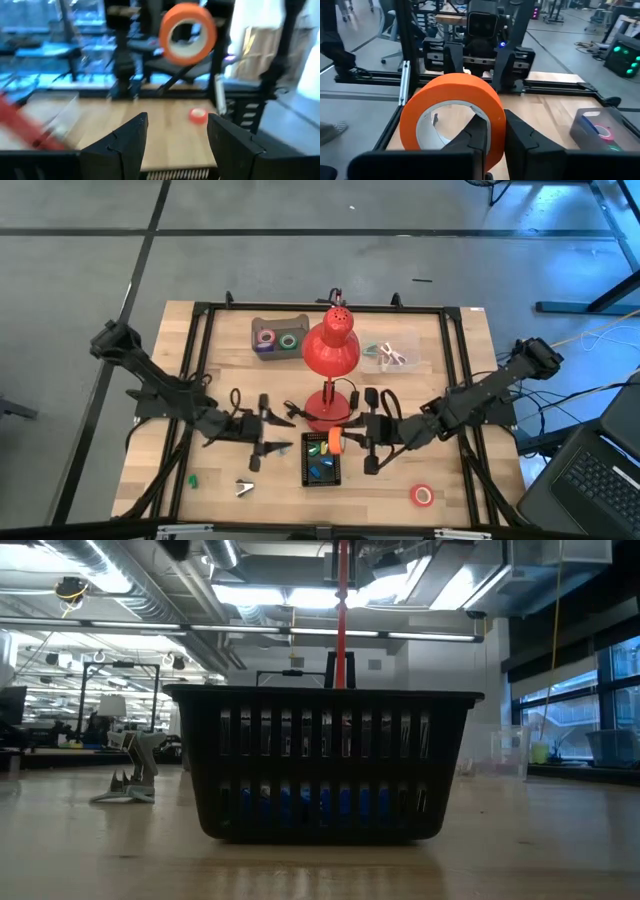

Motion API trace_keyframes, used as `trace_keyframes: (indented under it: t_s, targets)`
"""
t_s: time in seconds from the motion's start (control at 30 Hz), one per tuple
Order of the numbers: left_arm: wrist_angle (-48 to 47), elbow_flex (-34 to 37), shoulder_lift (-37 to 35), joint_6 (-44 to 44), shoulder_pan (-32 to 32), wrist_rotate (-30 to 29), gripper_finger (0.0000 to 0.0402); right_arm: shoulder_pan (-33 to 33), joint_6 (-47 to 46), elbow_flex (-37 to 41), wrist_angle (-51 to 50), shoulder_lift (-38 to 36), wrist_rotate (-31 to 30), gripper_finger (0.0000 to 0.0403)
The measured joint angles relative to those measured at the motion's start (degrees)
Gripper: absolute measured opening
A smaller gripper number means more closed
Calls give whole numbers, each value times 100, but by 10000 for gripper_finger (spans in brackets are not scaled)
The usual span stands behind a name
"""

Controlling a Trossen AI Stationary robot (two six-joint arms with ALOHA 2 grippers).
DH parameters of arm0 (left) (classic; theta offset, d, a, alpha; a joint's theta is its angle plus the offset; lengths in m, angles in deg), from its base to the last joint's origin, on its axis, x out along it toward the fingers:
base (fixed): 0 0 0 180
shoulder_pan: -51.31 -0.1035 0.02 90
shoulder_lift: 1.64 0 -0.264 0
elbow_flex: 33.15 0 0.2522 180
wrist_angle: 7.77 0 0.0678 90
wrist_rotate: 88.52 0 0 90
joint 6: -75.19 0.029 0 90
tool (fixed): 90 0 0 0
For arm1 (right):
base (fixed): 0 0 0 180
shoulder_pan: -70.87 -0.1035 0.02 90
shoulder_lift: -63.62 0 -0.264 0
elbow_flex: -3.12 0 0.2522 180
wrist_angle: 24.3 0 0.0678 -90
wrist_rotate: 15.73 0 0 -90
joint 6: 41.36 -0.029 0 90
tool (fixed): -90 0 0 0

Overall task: Pick and place Stapler, Stapler remover, tape
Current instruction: Put the left orange tape into the black transparent bin

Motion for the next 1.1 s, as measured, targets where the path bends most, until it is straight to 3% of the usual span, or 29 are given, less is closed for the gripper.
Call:
trace_keyframes:
  t_s: [0.3,0.47,0.73,1.1]
  targets:
    - [1730,-2,904,7,-802,1684,196,83,112,0,61,4,125,35]
    - [1848,-348,1209,30,-1032,2168,194,148,110,0,62,4,125,35]
    - [1500,-995,1601,284,-1155,2462,192,267,125,0,108,83,323,35]
    - [1457,-1296,1846,280,-1224,2702,191,296,154,0,151,72,408,35]
